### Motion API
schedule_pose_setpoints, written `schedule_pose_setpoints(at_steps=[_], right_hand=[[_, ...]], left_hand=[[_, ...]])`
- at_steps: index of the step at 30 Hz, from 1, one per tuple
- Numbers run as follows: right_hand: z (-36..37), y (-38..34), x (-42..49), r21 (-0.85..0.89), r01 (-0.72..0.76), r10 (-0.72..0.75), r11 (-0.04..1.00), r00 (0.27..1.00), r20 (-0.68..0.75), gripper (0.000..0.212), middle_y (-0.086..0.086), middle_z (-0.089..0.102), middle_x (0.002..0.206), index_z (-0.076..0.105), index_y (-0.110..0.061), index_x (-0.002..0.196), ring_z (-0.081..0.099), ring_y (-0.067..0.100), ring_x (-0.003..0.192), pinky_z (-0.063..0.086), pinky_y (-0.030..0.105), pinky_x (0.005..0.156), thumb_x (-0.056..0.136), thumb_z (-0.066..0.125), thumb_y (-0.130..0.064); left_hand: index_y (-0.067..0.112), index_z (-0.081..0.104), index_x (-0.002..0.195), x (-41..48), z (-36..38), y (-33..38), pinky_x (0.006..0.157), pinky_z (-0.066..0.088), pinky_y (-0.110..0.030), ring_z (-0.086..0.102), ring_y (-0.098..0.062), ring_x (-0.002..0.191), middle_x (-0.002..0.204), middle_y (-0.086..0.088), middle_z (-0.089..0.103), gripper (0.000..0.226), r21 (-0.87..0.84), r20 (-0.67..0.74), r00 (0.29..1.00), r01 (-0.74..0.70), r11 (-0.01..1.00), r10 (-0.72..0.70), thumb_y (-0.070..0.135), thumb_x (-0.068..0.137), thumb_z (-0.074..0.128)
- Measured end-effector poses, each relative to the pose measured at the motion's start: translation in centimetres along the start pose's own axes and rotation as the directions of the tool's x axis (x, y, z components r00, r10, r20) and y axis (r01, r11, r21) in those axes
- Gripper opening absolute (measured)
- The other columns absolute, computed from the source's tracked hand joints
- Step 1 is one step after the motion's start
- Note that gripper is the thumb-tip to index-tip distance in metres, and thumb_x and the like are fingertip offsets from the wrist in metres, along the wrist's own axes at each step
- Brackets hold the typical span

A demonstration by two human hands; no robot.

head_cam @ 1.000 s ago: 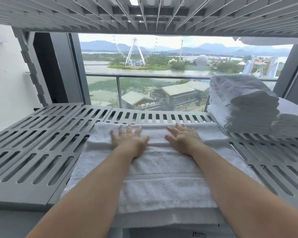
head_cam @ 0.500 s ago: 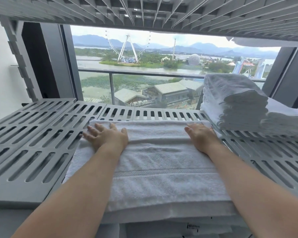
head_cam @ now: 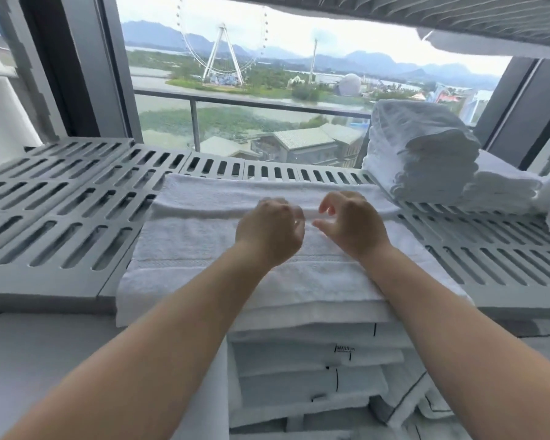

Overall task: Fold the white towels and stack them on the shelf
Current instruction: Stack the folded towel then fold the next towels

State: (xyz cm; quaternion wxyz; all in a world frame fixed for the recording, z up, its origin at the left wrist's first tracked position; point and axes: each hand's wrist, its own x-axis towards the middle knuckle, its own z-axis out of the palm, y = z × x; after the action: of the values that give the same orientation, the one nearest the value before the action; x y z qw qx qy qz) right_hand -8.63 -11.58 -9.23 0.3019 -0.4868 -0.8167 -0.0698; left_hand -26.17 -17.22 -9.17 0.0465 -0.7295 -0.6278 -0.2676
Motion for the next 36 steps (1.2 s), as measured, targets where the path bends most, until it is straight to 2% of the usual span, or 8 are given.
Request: schedule_pose_setpoints(at_steps=[5,12,18,21,24,27,31,36], right_hand=[[-1.8,0.2,-3.3,-0.003,0.003,-0.003,1.0,0.999,0.046,0.016,-0.009,0.064,0.074,0.062,-0.026,0.08,0.06,0.013,0.073,0.055,0.035,0.071,0.083,0.075,-0.033],[-5.0,1.9,-8.3,0.096,0.075,-0.091,0.993,0.98,0.177,0.026,-0.006,0.073,0.094,0.07,-0.027,0.09,0.066,0.016,0.083,0.053,0.032,0.076,0.089,0.063,-0.052],[-5.6,1.3,-12.3,0.143,0.101,-0.116,0.985,0.988,0.1,0.033,-0.003,0.071,0.106,0.073,-0.024,0.105,0.066,0.02,0.097,0.054,0.037,0.083,0.092,0.061,-0.051],[-5.9,1.0,-14.1,0.152,0.115,-0.122,0.982,0.992,0.042,0.038,-0.004,0.069,0.11,0.072,-0.024,0.109,0.062,0.019,0.105,0.05,0.035,0.089,0.09,0.062,-0.055],[-6.4,1.5,-15.5,0.072,0.138,-0.151,0.988,0.959,0.241,0.063,-0.005,0.056,0.136,0.055,-0.03,0.137,0.049,0.021,0.127,0.036,0.04,0.11,0.083,0.065,-0.06],[-7.2,2.4,-15.7,0.067,0.096,-0.111,0.993,0.953,0.283,0.058,-0.006,0.051,0.146,0.048,-0.03,0.144,0.046,0.023,0.134,0.032,0.038,0.114,0.088,0.061,-0.025],[-8.4,2.5,-15.4,0.147,0.013,-0.052,0.989,0.962,0.267,0.054,-0.004,0.064,0.134,0.059,-0.026,0.136,0.057,0.021,0.123,0.048,0.037,0.101,0.088,0.046,-0.006],[-9.5,2.5,-14.8,0.025,-0.051,0.045,0.998,0.979,0.199,0.027,0.003,0.068,0.089,0.066,-0.019,0.096,0.063,0.03,0.084,0.052,0.034,0.066,0.088,0.043,-0.008]], left_hand=[[0.029,0.074,0.096,-3.9,0.0,0.6,0.084,0.054,-0.037,0.06,-0.018,0.108,0.11,0.01,0.066,0.031,0.041,0.073,0.995,0.061,0.997,-0.064,0.036,0.099,0.044],[0.03,0.065,0.123,-8.5,-1.0,3.9,0.089,0.052,-0.038,0.06,-0.021,0.115,0.126,0.006,0.065,0.039,0.088,0.134,0.99,0.04,0.995,-0.052,0.047,0.101,0.037],[0.026,0.04,0.151,-14.3,-0.7,5.0,0.12,0.024,-0.045,0.034,-0.024,0.146,0.158,0.0,0.039,0.084,0.332,0.112,0.994,-0.054,0.942,0.017,0.077,0.084,0.045],[0.02,0.051,0.143,-15.6,-0.7,5.1,0.113,0.036,-0.046,0.048,-0.03,0.136,0.15,-0.006,0.05,0.065,0.378,0.02,1.0,-0.012,0.926,0.005,0.037,0.084,0.07],[0.016,0.066,0.129,-16.2,-1.3,4.9,0.094,0.052,-0.044,0.065,-0.031,0.116,0.13,-0.006,0.067,0.051,0.359,-0.13,0.992,0.039,0.933,0.009,0.002,0.08,0.066],[0.015,0.072,0.12,-16.7,-1.9,4.5,0.078,0.058,-0.04,0.072,-0.028,0.102,0.116,-0.004,0.074,0.046,0.385,-0.187,0.982,0.043,0.922,0.033,-0.004,0.078,0.067],[0.019,0.074,0.103,-17.4,-3.9,3.6,0.057,0.054,-0.035,0.072,-0.028,0.074,0.088,-0.002,0.075,0.029,0.42,-0.196,0.979,0.14,0.896,-0.061,0.002,0.079,0.071],[0.021,0.07,0.095,-17.7,-6.5,2.8,0.062,0.054,-0.038,0.069,-0.03,0.077,0.088,-0.002,0.073,0.023,0.425,-0.22,0.944,0.32,0.847,-0.246,0.006,0.089,0.053]])
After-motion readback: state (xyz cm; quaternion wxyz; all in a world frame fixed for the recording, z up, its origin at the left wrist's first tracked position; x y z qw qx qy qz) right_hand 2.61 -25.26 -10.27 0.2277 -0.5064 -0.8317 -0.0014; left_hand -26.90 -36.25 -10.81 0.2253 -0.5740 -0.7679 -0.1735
